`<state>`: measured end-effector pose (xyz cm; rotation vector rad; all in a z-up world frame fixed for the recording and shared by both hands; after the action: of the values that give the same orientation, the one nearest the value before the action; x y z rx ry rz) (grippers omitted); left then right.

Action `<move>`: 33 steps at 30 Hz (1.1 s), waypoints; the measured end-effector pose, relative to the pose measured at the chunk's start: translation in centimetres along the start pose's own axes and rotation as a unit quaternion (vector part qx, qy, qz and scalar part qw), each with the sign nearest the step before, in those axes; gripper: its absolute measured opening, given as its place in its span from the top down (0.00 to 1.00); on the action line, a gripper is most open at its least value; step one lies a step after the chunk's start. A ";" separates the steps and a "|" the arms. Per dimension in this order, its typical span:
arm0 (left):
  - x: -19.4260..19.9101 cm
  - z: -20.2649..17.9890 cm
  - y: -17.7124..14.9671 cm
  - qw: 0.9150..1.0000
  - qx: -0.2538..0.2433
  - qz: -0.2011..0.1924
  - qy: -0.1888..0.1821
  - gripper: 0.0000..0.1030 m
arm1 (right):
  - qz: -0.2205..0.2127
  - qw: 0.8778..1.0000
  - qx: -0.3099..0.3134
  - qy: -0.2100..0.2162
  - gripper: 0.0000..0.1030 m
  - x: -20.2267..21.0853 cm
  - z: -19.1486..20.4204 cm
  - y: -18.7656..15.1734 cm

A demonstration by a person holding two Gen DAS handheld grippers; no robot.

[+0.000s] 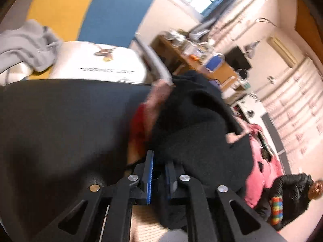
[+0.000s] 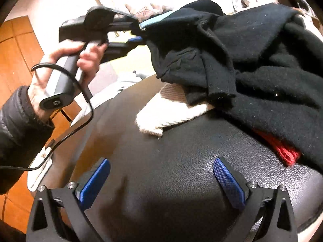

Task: Fold clothes
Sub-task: 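Grasp the black sweater with the left gripper and lift it off the pile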

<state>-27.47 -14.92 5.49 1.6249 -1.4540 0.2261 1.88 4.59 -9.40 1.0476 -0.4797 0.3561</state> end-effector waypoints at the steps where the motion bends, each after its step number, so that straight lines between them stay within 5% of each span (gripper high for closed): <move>1: -0.3 1.1 -0.8 1.000 0.024 0.008 0.004 0.78 | -0.001 1.000 0.008 -0.005 0.00 0.3 0.2 -0.3; 4: -1.5 2.3 -3.7 0.998 0.061 0.016 -0.002 0.74 | -0.017 0.999 0.023 -0.015 0.00 1.1 0.2 -1.0; 8: -4.9 -2.1 -6.9 0.994 0.057 0.048 -0.077 0.65 | -0.040 0.998 0.035 -0.027 0.00 1.3 0.5 -1.7; 13: -8.0 -7.6 -6.5 0.986 0.039 0.075 -0.141 0.56 | -0.050 0.998 0.037 -0.033 0.00 1.2 1.2 -2.8; 23: -12.4 -7.0 -3.6 0.979 0.138 0.032 -0.143 0.47 | -0.051 0.997 0.043 -0.028 0.00 -0.7 1.1 -1.7; 26: -13.3 -7.7 -2.6 0.976 0.152 0.032 -0.150 0.74 | -0.051 0.997 0.048 -0.033 0.00 -0.8 1.3 -1.8; 27: -13.2 -7.7 -2.4 0.975 0.156 0.033 -0.155 0.95 | -0.050 0.997 0.050 -0.034 0.00 -0.9 1.3 -1.8; 33: -8.2 -6.3 -0.5 0.978 0.149 -0.028 -0.146 0.96 | -0.051 0.997 0.052 -0.035 0.00 -0.7 1.4 -1.9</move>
<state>-26.74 -4.83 3.40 2.0063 -1.6509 0.1840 1.96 2.44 -10.64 1.1846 -0.4721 0.2574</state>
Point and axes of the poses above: each gripper's, at about its wrist camera, not at the fingertips, and x roughly against the way its jaws point, z to its left, y to its top, the point moved 4 cm from there along -x, roughly the way its jaws point, and after that the axes turned 1 degree about -z, right-handed, at the moved point
